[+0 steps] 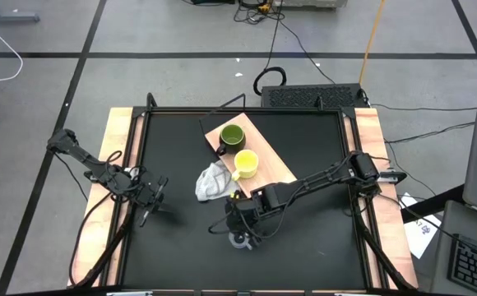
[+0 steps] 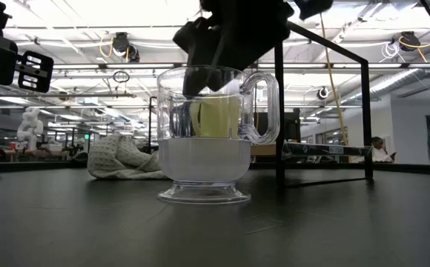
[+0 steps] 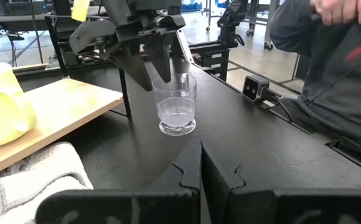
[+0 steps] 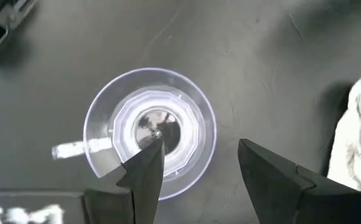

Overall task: Stack small to large cups/mugs on shelf
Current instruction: Put the transparent mug on the shelf

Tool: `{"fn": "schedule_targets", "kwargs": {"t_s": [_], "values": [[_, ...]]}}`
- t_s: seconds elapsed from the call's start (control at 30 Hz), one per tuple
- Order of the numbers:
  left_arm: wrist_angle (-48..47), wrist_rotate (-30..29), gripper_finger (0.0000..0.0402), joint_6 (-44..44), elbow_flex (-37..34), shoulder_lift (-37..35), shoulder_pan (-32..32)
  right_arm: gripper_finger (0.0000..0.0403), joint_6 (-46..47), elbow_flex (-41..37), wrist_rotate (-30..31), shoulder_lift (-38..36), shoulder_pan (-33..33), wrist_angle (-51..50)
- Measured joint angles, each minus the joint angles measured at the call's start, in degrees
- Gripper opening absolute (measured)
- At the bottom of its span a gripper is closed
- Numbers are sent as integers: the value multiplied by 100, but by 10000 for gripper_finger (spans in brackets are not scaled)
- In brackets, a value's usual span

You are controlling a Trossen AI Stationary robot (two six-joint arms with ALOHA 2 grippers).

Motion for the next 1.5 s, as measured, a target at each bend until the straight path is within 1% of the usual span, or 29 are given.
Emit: {"fn": "schedule_targets", "kwargs": {"t_s": [0.23,0.37,0.63,0.8,0.97,1.17,1.33,1.5], "values": [[0,0,8,-4,0,0,0,196,-951,-20,-1,0,89,-20],[0,-2,8,-4,0,0,0,196,-1303,-20,-4,0,115,-18],[0,-2,8,-2,0,37,0,196,-1257,-20,-4,0,-17,295],[-2,-4,8,0,-2,316,2,196,-1172,-20,-23,84,-64,288],[11,-44,8,-26,-3,682,0,196,-1149,-25,-324,177,-79,322],[263,-147,8,-26,-15,941,2,196,-1152,-25,-348,186,-79,393],[306,-162,8,-26,-15,953,2,196,-1149,-25,-608,186,-86,358],[330,-162,8,-26,-15,953,2,196,-1138,-20,-626,186,-86,514]]}}
